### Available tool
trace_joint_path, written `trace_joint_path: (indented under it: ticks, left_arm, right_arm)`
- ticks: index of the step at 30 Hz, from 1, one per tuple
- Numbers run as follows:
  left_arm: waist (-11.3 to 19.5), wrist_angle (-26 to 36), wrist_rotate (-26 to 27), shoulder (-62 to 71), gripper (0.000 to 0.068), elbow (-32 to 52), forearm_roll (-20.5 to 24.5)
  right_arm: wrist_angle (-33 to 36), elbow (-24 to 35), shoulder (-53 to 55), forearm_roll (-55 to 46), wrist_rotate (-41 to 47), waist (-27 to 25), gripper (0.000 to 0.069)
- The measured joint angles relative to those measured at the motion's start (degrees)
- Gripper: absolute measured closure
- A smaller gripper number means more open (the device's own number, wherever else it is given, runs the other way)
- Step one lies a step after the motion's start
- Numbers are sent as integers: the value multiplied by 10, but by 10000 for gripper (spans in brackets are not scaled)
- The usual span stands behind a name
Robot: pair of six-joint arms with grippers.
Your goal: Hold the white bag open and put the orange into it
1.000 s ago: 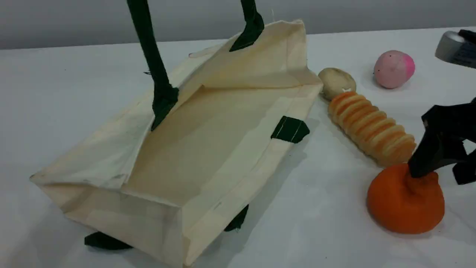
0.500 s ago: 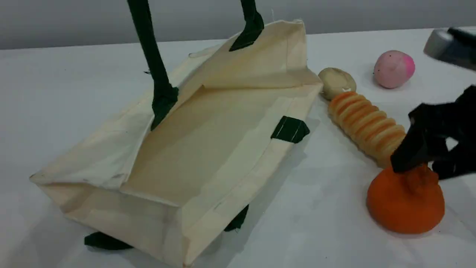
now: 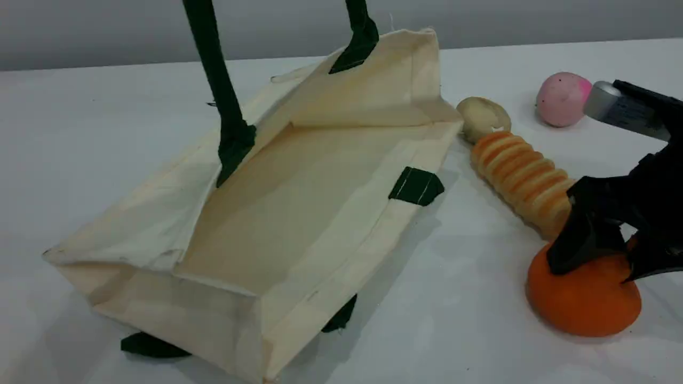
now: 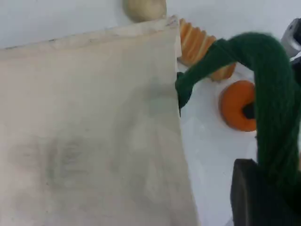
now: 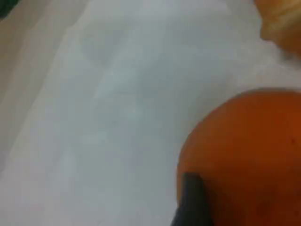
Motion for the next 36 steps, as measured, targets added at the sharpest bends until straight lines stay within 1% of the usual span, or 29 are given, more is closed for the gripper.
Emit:
trace_joint_path:
  ticks: [3,8,9,10,13,20,23,25,29,36]
  left_arm:
    - [0,0,0,0,615,0,0]
    - [0,0,0,0,615,0,0]
    - [0,0,0,0,615,0,0]
    - [0,0,0,0,615,0,0]
    - [0,0,0,0,615,0,0]
    - [0,0,0,0,615,0,-1]
    - [0,1,0,0,615,0,-2]
    - [0,2,0,0,615,0,-8]
    - [0,2,10,0,615,0,-31]
    - [0,7,10,-19,615,-6,-30]
  right_arm:
    - [4,0,0,-2,-7,0,312]
    - [15,0,0,-2,-7,0,592]
    - [16,0,0,-2,-7,0,622]
    - [16,0,0,-1,-7,0,633]
    - [27,0,-4,-1,-7,0,635]
    - [135,0,-54,2,-6,-1,635]
    - [147,0,-89,13,-2,-1,635]
    - [162,0,-115,33,-4,-1,635]
    - [217,0,-151,85,-19,-1,635]
    - [259,0,-153,184,-82,1,637]
